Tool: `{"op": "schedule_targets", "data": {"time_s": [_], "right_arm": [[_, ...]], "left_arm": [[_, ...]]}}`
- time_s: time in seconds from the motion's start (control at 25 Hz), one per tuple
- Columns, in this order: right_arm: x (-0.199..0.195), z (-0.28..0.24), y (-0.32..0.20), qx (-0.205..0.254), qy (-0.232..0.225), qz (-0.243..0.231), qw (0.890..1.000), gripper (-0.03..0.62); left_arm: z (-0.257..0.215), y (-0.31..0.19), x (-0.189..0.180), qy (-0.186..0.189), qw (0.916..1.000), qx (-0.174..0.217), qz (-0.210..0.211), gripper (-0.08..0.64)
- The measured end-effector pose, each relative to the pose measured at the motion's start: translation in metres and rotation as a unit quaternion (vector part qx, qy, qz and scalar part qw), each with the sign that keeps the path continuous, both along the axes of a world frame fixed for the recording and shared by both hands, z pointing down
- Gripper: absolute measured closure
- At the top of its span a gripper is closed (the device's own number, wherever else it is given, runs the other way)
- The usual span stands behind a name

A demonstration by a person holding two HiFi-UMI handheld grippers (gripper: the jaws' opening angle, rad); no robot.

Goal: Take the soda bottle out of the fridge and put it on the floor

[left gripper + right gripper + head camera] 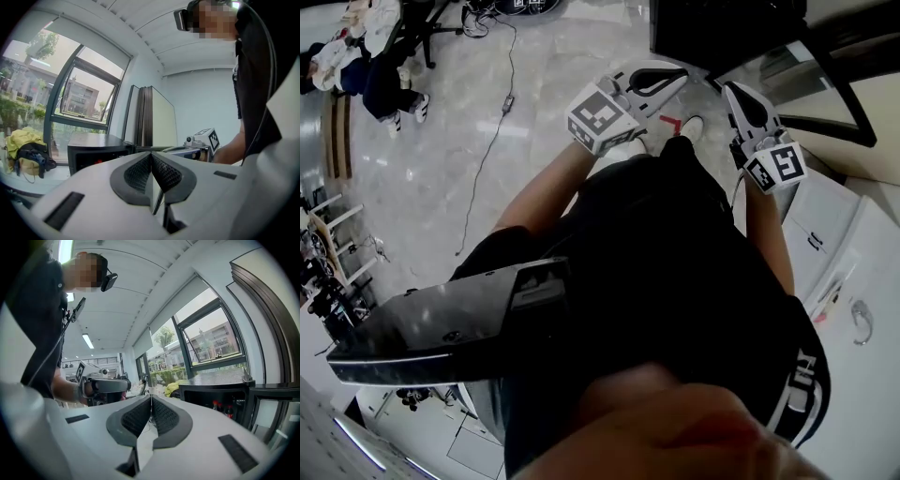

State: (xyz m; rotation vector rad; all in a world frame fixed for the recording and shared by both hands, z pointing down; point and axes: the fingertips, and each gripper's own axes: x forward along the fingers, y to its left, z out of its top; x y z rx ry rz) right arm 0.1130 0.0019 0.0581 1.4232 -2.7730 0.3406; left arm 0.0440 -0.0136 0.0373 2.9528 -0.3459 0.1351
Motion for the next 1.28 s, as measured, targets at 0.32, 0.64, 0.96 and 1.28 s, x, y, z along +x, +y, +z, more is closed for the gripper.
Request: {"op": "schedule_targets", "data": {"time_s": [0.32, 0.64, 0.96, 1.28], "right_arm": [[0.056, 0.039, -0.069, -0.033, 0.008, -0.009, 0.999, 0.578], [0.083, 0.083, -0.159, -0.034, 0.031, -0.011, 0.999, 0.577], [0.094, 0.150, -0.241, -0.065, 0.045, 0.063, 0.995, 0.472], [0.110, 0.207, -0.310, -0.057, 0.070, 0.128, 0.988, 0.316]], "left_arm": [[0.026, -0.053, 0.056, -0.037, 0.9980, -0.017, -0.048, 0.555], [0.063, -0.122, 0.099, -0.048, 0.9944, -0.016, -0.093, 0.555], [0.137, -0.194, 0.107, -0.059, 0.9906, -0.041, -0.116, 0.555], [0.200, -0.252, 0.114, -0.039, 0.9877, -0.055, -0.141, 0.555]]}}
